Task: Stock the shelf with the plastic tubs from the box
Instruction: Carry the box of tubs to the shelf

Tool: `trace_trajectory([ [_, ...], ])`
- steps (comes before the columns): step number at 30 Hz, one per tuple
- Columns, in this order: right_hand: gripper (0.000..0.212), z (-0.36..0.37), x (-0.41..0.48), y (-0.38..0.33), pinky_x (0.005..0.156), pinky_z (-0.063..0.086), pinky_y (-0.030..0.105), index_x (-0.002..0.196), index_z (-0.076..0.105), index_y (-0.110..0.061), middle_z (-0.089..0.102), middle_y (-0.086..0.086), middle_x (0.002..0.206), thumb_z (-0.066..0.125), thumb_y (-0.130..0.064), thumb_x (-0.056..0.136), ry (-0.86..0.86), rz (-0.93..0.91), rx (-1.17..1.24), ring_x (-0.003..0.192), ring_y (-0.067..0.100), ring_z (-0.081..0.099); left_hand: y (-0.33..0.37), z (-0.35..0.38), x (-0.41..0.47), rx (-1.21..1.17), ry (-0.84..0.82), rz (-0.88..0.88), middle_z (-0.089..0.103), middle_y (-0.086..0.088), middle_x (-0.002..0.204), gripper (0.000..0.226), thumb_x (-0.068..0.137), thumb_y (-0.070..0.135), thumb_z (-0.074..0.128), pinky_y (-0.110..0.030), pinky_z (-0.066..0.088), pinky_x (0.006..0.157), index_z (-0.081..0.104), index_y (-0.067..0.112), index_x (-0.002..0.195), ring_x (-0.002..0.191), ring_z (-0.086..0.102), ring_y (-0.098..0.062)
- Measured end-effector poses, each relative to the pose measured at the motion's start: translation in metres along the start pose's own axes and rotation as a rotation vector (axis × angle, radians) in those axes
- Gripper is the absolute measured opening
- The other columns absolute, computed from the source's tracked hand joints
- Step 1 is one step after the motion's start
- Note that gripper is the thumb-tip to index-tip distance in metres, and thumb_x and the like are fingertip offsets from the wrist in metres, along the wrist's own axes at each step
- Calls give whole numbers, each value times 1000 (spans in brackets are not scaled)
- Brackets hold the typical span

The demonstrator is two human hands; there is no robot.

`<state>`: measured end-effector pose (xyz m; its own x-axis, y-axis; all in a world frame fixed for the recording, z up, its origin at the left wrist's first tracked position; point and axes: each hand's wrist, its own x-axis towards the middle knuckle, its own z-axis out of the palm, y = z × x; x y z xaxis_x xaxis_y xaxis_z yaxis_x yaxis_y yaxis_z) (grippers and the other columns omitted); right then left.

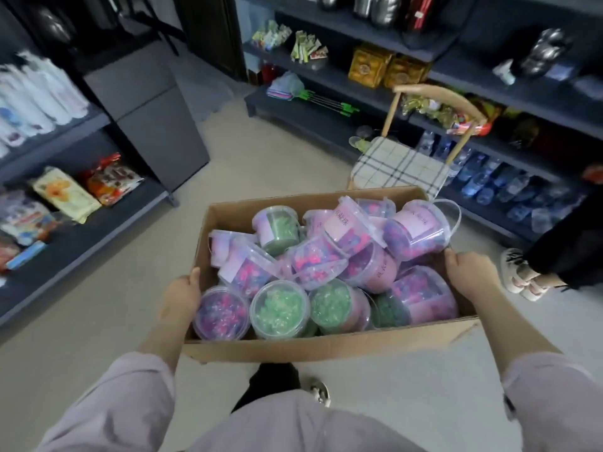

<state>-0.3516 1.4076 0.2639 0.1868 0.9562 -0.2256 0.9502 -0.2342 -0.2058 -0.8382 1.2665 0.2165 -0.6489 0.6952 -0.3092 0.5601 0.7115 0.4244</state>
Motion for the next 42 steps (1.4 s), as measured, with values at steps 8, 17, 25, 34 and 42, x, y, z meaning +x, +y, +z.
trace_trajectory([
  [8,52,-8,138,-7,82,45,42,99,68,11,64,36,104,35,-29,102,60,231,95,99,47,60,183,36,194,101,-102,193,60,-35,110,59,102,39,29,-46,39,91,64,-10,101,105,55,-46],
  [17,44,-10,297,19,80,47,46,99,67,9,65,34,99,39,-24,100,92,470,182,93,48,61,420,101,343,173,-141,388,60,-36,110,56,102,37,33,-45,42,90,65,-9,101,105,56,-48],
  [25,47,-15,471,47,81,46,48,94,66,14,63,38,98,39,-25,100,40,566,208,94,51,60,585,204,439,302,-163,409,60,-33,113,58,103,39,28,-44,39,88,63,-7,107,106,55,-46],
  [34,45,26,598,67,84,49,52,100,65,12,63,37,101,37,-24,101,63,691,263,93,49,58,696,307,529,211,-162,568,63,-35,92,53,102,31,36,-40,39,71,63,-13,87,86,58,-45],
  [42,48,73,649,86,72,46,45,89,66,12,64,37,89,36,-24,101,129,746,251,81,48,60,698,372,568,220,-115,507,63,-30,95,59,101,44,29,-37,36,69,64,-3,93,88,58,-44],
])
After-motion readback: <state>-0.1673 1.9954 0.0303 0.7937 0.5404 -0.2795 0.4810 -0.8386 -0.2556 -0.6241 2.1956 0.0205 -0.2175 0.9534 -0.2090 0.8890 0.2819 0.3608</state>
